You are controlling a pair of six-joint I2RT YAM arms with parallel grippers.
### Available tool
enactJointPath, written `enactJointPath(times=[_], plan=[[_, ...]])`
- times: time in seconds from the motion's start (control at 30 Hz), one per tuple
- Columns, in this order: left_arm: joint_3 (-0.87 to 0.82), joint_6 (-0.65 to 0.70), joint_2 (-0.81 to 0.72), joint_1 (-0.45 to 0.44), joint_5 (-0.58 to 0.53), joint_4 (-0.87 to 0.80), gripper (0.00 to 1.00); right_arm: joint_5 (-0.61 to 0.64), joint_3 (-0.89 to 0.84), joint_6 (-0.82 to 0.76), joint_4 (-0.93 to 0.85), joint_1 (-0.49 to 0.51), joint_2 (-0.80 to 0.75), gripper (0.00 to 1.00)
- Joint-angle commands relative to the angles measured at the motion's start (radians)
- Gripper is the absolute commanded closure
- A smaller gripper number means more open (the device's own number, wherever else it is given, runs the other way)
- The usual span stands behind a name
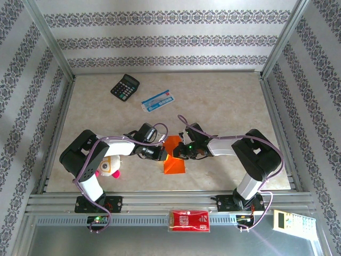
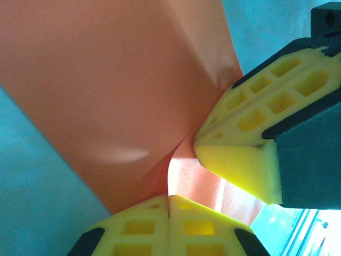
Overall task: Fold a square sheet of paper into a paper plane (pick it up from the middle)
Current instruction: Fold the triangle a second time at the center of the table.
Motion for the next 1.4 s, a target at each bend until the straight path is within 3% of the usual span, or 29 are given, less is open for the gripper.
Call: enactJointPath(times=[0.0,0.13,0.43,0.6,0.67,0.73,0.87,1.03,1.37], plan=[[-0.016,0.023,0.022,0.005,-0.066,-0.111,1.00,0.032,-0.029,-0.034,0.000,-0.011,0.035,1.00],[-0.006,0.017,-0.001,0.005,-0.073,-0.119,0.99,0.046,-0.048,-0.040,0.000,-0.015,0.039,1.00],[0.037,-0.011,-0.089,0.004,-0.093,-0.161,0.78,0.054,-0.073,-0.039,0.013,-0.018,0.047,1.00],[-0.025,-0.092,-0.199,-0.005,-0.073,-0.116,0.75,0.051,-0.073,-0.030,0.027,-0.020,0.055,1.00],[-0.057,-0.141,-0.231,-0.026,-0.053,-0.076,0.78,0.046,-0.071,-0.024,0.034,-0.020,0.062,1.00],[-0.086,-0.189,-0.244,-0.062,-0.031,-0.023,0.88,0.045,-0.070,-0.022,0.037,-0.020,0.064,1.00],[-0.101,-0.246,-0.208,-0.135,-0.013,0.054,1.00,0.042,-0.068,-0.026,0.039,-0.024,0.070,1.00],[-0.087,-0.280,-0.139,-0.159,0.008,0.125,1.00,0.040,-0.071,-0.025,0.042,-0.026,0.076,1.00],[-0.064,-0.214,-0.076,-0.159,-0.043,0.041,1.00,0.046,-0.079,-0.022,0.042,-0.029,0.067,1.00]])
